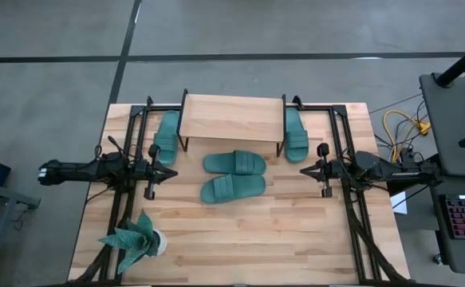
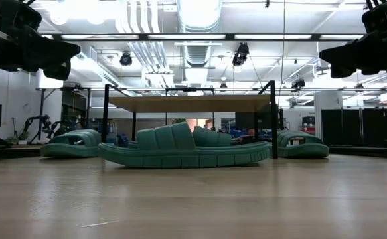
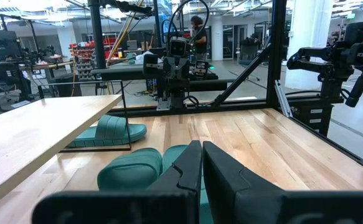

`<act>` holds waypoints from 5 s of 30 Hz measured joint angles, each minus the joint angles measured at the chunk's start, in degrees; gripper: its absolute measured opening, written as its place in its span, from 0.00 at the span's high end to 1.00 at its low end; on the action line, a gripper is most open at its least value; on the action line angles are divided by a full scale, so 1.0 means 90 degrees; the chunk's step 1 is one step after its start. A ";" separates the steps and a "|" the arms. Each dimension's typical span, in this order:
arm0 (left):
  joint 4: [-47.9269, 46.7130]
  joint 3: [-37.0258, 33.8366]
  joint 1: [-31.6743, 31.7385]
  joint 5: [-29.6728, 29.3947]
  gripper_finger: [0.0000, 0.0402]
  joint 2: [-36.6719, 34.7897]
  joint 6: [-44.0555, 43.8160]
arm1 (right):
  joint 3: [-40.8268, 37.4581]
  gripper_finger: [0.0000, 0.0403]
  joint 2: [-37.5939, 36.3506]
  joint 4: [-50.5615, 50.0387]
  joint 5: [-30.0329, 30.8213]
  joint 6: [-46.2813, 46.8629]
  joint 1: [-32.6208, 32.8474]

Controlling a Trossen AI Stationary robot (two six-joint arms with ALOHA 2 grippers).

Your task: Pick and place slides into the shelf

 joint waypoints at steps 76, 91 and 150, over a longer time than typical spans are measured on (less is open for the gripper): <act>0.2829 0.0449 0.0002 -0.0701 1.00 0.0872 0.1350 | 0.0017 0.90 0.0276 0.3315 0.0514 -0.1808 -0.0002; 0.2811 0.2193 0.0010 -0.1542 0.65 0.3530 0.2017 | 0.1242 0.52 0.2111 0.3266 0.1015 -0.2250 0.0000; 0.1601 0.1834 0.0015 -0.1847 0.62 0.3205 0.1813 | 0.4799 0.59 0.6874 -0.5775 0.4882 0.2212 0.0733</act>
